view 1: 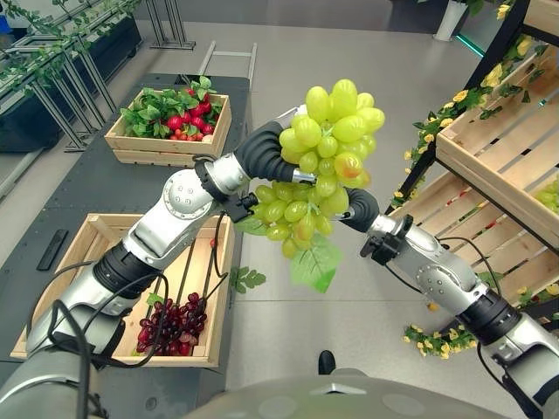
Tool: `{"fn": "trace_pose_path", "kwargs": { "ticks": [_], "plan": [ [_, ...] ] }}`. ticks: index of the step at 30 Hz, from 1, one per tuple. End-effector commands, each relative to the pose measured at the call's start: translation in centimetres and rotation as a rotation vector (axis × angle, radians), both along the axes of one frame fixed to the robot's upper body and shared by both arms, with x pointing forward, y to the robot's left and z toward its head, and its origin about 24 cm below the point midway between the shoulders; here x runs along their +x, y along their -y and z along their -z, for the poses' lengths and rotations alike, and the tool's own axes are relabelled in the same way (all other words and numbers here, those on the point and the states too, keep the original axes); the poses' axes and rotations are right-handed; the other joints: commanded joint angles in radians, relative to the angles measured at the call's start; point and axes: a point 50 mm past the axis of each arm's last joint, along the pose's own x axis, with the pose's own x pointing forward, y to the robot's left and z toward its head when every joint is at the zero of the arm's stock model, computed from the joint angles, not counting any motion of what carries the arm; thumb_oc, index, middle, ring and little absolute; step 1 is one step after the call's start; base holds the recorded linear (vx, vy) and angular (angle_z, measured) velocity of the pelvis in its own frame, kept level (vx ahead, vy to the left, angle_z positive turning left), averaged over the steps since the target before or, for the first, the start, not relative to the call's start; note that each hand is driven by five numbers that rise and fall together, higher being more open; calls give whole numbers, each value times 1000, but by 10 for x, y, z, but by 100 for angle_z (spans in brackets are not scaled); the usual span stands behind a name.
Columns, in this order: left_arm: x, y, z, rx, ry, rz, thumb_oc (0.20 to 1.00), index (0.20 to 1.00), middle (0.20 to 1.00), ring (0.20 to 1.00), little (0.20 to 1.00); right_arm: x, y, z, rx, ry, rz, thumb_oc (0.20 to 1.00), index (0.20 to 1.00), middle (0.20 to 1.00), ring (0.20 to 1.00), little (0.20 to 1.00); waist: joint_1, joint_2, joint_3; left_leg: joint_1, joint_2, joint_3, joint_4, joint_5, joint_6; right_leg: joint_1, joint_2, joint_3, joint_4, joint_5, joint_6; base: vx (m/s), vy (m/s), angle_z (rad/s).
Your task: Pick up the fruits from the basket on one side to the basket on the other side
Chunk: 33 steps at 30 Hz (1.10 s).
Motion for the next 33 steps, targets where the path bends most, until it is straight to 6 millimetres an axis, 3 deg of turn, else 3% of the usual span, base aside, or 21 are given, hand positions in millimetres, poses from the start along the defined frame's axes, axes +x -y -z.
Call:
{"fn": "trace_pose_path", "kwargs": {
  "ticks": [1,5,9,18,33],
  "plan": [
    [-12,10,-41,-63,113,133,200,200,200,200,200,-4,-12,-44,75,140,-113,1000,1000,1000,1000,1000,1,-31,-2,-19,-41,-27,18,-15,39,64,-23,-19,59,-73,91,3,12,-12],
    [-12,7,-39,-57,96,134,200,200,200,200,200,-7,-7,-45,67,134,-130,1000,1000,1000,1000,1000,0,-32,-2,-16,-41,-24,18,-17,38,67,-23,-20,58,-74,92,1,3,-1],
    [-1,-15,-38,-44,134,-12,200,200,200,200,200,-17,0,-39,71,108,-145,1000,1000,1000,1000,1000,-2,-32,1,-14,-39,-29,16,-15,36,69,-23,-26,58,-78,90,0,0,0],
    [10,-39,-33,-82,163,-182,200,200,200,200,200,-23,3,-31,120,72,-132,1000,1000,1000,1000,1000,-4,-32,1,-9,-36,-25,18,-18,34,74,-23,-25,58,-83,88,0,0,0],
    [18,-48,-30,-130,172,-266,200,200,200,200,200,-29,5,-24,149,27,-139,1000,1000,1000,1000,1000,-13,-28,-8,-7,-35,-30,21,-21,34,81,-21,-26,59,-90,83,0,0,0]
  ]
}}
